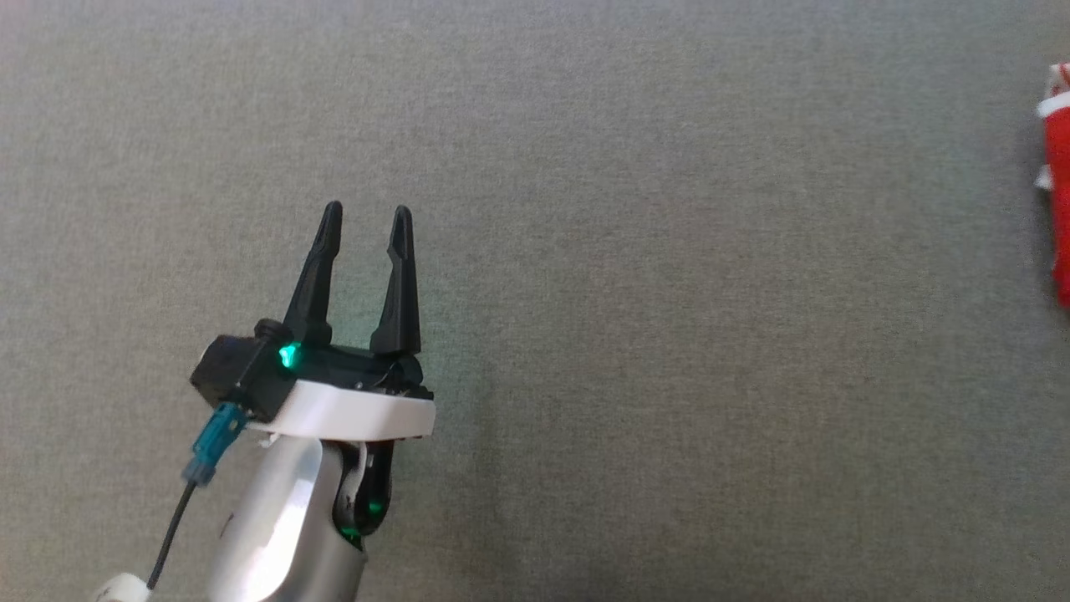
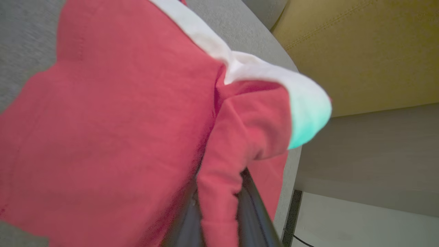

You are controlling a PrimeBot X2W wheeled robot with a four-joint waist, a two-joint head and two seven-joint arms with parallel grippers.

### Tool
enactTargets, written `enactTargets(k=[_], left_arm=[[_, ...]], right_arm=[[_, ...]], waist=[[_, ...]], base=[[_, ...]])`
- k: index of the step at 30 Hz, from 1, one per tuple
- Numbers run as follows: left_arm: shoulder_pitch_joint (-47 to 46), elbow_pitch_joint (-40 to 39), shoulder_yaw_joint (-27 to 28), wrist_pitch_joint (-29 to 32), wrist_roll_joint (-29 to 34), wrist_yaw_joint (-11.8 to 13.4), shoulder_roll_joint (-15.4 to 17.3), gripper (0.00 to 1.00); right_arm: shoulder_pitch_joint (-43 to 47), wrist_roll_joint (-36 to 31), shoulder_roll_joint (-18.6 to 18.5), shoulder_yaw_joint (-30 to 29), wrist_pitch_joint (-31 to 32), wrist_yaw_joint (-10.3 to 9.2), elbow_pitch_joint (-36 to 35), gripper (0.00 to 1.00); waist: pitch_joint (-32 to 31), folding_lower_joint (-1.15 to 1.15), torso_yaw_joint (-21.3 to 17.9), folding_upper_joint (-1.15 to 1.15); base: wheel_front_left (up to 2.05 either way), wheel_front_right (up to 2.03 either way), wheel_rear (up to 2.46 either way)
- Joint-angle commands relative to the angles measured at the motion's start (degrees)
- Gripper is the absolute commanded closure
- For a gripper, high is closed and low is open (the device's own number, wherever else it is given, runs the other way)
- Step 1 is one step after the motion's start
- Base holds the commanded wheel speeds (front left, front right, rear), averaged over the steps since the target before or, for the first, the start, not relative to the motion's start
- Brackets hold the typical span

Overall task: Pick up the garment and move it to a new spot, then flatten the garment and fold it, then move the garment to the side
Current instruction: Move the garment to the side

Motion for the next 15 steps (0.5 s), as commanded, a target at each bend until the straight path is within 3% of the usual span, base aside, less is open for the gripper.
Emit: enactTargets(k=[1, 7, 13, 14, 15], left_arm=[[-1.5, -1.83, 1.53, -0.29, -0.45, -0.07, 0.52, 0.0], [-2.29, -1.97, 1.17, -0.29, -0.97, 0.03, 0.52, 0.0], [-3.17, -2.03, 1.09, -0.29, -1.14, 0.01, 0.52, 0.0], [-3.27, -1.93, 1.09, -0.29, -1.11, 0.01, 0.52, 0.0], [-3.34, -1.77, 1.13, -0.29, -1.04, 0.0, 0.52, 0.0]], right_arm=[[0.16, 0.21, -3.44, -0.7, 0.03, 0.41, -0.23, 1.0], [-0.06, -1.99, -4.67, -3.36, 0.16, 0.41, 3.54, 1.0], [-0.64, -3.88, -2.66, -7.37, -0.98, 0.41, 5.58, 1.0], [-0.94, -4.39, -2.04, -8.31, -1.31, 0.41, 5.88, 0.89], [-1.16, -5.14, -1.33, -9.1, -1.59, 0.41, 6.13, 0.0]], waist=[[0.84, -0.01, 0.59, 0.0], [3.07, -0.01, 1.58, 0.0], [4.5, -0.01, 1.91, 0.0], [4.44, -0.01, 1.87, 0.0], [4.17, -0.01, 1.76, 0.0]], base=[[0.0, 0.0, 0.0], [0.0, 0.0, 0.0], [0.0, 0.0, 0.0], [0.0, 0.0, 0.0], [0.0, 0.0, 0.0]])
